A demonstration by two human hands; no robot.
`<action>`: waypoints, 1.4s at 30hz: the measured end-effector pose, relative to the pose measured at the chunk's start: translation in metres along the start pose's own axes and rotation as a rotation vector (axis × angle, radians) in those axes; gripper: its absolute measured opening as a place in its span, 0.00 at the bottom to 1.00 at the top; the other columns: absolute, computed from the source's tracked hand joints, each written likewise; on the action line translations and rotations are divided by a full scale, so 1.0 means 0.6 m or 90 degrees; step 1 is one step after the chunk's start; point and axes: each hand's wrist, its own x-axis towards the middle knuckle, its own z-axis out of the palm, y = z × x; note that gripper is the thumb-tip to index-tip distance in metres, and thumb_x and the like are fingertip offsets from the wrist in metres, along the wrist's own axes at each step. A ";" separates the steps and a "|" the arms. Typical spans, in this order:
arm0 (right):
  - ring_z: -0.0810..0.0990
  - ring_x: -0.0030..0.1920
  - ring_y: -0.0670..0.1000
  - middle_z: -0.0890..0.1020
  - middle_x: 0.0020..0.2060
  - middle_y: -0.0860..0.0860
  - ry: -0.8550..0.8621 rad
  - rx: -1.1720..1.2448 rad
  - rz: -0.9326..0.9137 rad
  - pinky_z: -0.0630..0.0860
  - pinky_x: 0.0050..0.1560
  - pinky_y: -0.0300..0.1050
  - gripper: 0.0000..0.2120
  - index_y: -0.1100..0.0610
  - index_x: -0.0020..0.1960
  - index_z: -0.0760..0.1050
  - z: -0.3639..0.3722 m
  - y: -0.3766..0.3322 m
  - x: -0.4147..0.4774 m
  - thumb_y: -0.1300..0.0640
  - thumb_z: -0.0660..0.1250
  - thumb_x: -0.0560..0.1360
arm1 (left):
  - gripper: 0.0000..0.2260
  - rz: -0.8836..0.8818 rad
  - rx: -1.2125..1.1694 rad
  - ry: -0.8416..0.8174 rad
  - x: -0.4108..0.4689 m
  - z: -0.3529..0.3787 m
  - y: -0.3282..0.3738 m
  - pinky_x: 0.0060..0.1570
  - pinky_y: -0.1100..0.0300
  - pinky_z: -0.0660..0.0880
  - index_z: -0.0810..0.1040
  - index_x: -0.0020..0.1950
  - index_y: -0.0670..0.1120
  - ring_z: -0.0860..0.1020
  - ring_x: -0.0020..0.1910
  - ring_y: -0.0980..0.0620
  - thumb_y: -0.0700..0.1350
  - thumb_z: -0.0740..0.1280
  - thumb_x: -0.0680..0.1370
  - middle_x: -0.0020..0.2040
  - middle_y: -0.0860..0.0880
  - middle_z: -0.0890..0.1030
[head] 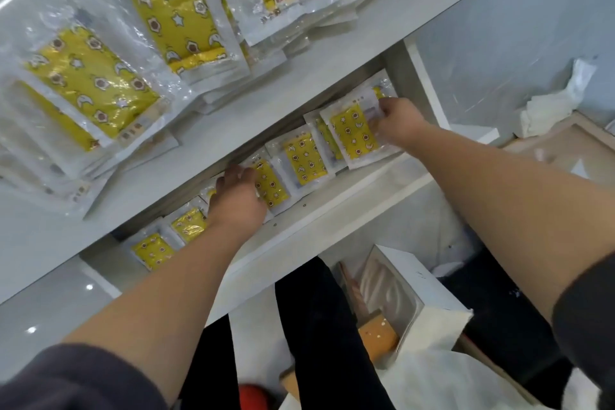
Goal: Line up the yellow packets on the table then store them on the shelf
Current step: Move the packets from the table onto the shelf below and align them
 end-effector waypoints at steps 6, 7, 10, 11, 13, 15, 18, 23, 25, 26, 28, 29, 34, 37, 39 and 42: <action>0.77 0.44 0.59 0.77 0.40 0.55 0.050 -0.214 0.012 0.72 0.43 0.47 0.05 0.60 0.46 0.75 -0.021 0.014 0.037 0.63 0.60 0.77 | 0.30 0.076 0.097 0.074 0.048 -0.002 0.061 0.69 0.45 0.61 0.57 0.77 0.50 0.59 0.73 0.42 0.43 0.64 0.77 0.76 0.49 0.56; 0.78 0.48 0.61 0.79 0.46 0.58 0.056 -0.262 0.026 0.75 0.44 0.49 0.08 0.63 0.53 0.75 -0.019 0.014 0.040 0.62 0.60 0.78 | 0.31 0.091 0.106 0.077 0.055 -0.003 0.072 0.70 0.46 0.60 0.55 0.77 0.50 0.59 0.74 0.42 0.43 0.64 0.77 0.76 0.49 0.55; 0.75 0.61 0.62 0.73 0.63 0.62 0.085 -0.423 0.045 0.77 0.49 0.54 0.23 0.65 0.72 0.62 -0.002 0.004 0.033 0.64 0.59 0.77 | 0.33 0.125 0.127 0.092 0.070 -0.001 0.096 0.71 0.45 0.59 0.54 0.78 0.50 0.60 0.73 0.42 0.43 0.65 0.75 0.77 0.50 0.54; 0.72 0.64 0.62 0.68 0.67 0.61 0.098 -0.477 0.017 0.75 0.49 0.54 0.28 0.64 0.75 0.56 0.005 -0.001 0.027 0.64 0.59 0.77 | 0.34 0.127 0.129 0.092 0.073 0.000 0.104 0.72 0.46 0.59 0.54 0.78 0.49 0.60 0.73 0.42 0.43 0.65 0.75 0.77 0.50 0.54; 0.66 0.69 0.61 0.62 0.71 0.59 0.120 -0.545 -0.102 0.72 0.56 0.53 0.34 0.58 0.77 0.51 0.014 -0.012 0.018 0.62 0.62 0.75 | 0.33 0.117 0.131 0.086 0.075 0.002 0.118 0.71 0.46 0.59 0.54 0.78 0.49 0.60 0.73 0.42 0.43 0.64 0.75 0.76 0.48 0.56; 0.60 0.73 0.59 0.60 0.74 0.56 0.088 -0.566 -0.250 0.67 0.67 0.57 0.38 0.53 0.78 0.51 0.023 -0.017 0.021 0.63 0.64 0.73 | 0.33 0.101 0.136 0.075 0.074 0.003 0.130 0.69 0.46 0.62 0.55 0.77 0.49 0.61 0.72 0.41 0.43 0.64 0.75 0.74 0.46 0.59; 0.57 0.75 0.57 0.59 0.75 0.53 0.001 -0.548 -0.325 0.62 0.71 0.57 0.38 0.51 0.77 0.54 0.034 -0.032 0.026 0.66 0.65 0.71 | 0.30 0.075 0.132 0.050 0.070 -0.003 0.134 0.67 0.45 0.63 0.57 0.76 0.48 0.63 0.71 0.41 0.44 0.63 0.75 0.72 0.45 0.62; 0.56 0.76 0.57 0.61 0.75 0.53 -0.014 -0.616 -0.315 0.55 0.73 0.60 0.37 0.51 0.77 0.55 0.038 -0.049 0.011 0.62 0.66 0.72 | 0.25 0.080 0.114 0.042 0.041 -0.023 0.119 0.66 0.46 0.65 0.62 0.73 0.46 0.65 0.69 0.41 0.46 0.63 0.76 0.70 0.43 0.65; 0.54 0.77 0.58 0.60 0.76 0.55 0.004 -0.569 -0.292 0.55 0.73 0.62 0.37 0.52 0.77 0.54 0.035 -0.051 -0.010 0.63 0.65 0.72 | 0.23 0.107 0.055 0.035 0.010 -0.039 0.110 0.63 0.47 0.68 0.66 0.71 0.46 0.68 0.66 0.42 0.45 0.63 0.76 0.68 0.43 0.68; 0.55 0.76 0.58 0.60 0.76 0.55 0.017 -0.534 -0.285 0.58 0.72 0.61 0.36 0.53 0.77 0.56 0.035 -0.054 -0.026 0.63 0.64 0.72 | 0.21 0.126 0.025 0.032 -0.009 -0.048 0.103 0.61 0.47 0.70 0.68 0.69 0.45 0.70 0.64 0.42 0.45 0.62 0.77 0.66 0.43 0.70; 0.62 0.73 0.59 0.65 0.73 0.55 0.033 -0.461 -0.269 0.64 0.67 0.58 0.32 0.55 0.75 0.60 0.039 -0.065 -0.070 0.65 0.62 0.73 | 0.16 0.163 -0.030 0.023 -0.053 -0.070 0.081 0.57 0.48 0.73 0.73 0.64 0.45 0.74 0.59 0.44 0.44 0.61 0.77 0.61 0.44 0.75; 0.66 0.70 0.59 0.68 0.71 0.56 0.027 -0.421 -0.262 0.67 0.64 0.56 0.29 0.56 0.74 0.63 0.044 -0.073 -0.094 0.65 0.61 0.73 | 0.13 0.171 -0.057 0.020 -0.076 -0.082 0.067 0.56 0.49 0.74 0.75 0.61 0.46 0.75 0.57 0.45 0.44 0.61 0.77 0.58 0.45 0.77; 0.79 0.56 0.57 0.80 0.58 0.53 -0.050 -0.230 -0.222 0.77 0.53 0.52 0.18 0.53 0.66 0.72 0.088 -0.147 -0.224 0.62 0.58 0.77 | 0.07 0.087 -0.189 0.057 -0.170 -0.161 -0.017 0.45 0.58 0.74 0.79 0.51 0.49 0.78 0.43 0.52 0.42 0.62 0.77 0.45 0.52 0.81; 0.78 0.57 0.55 0.80 0.59 0.51 -0.058 -0.167 -0.236 0.77 0.54 0.50 0.15 0.53 0.64 0.73 0.121 -0.218 -0.287 0.60 0.57 0.79 | 0.07 -0.051 -0.306 0.149 -0.198 -0.212 -0.079 0.44 0.60 0.70 0.79 0.50 0.49 0.77 0.44 0.53 0.42 0.62 0.76 0.45 0.52 0.81; 0.75 0.59 0.53 0.78 0.60 0.51 -0.045 -0.150 -0.263 0.75 0.54 0.49 0.15 0.53 0.64 0.73 0.142 -0.269 -0.315 0.60 0.58 0.79 | 0.08 -0.174 -0.400 0.228 -0.201 -0.242 -0.123 0.47 0.61 0.68 0.78 0.53 0.47 0.75 0.47 0.52 0.43 0.63 0.76 0.47 0.52 0.78; 0.71 0.63 0.51 0.73 0.63 0.49 -0.023 -0.121 -0.308 0.74 0.55 0.49 0.15 0.53 0.65 0.72 0.176 -0.344 -0.339 0.61 0.57 0.80 | 0.18 -0.332 -0.598 0.269 -0.178 -0.271 -0.185 0.44 0.58 0.70 0.70 0.62 0.43 0.74 0.46 0.49 0.45 0.68 0.74 0.52 0.46 0.75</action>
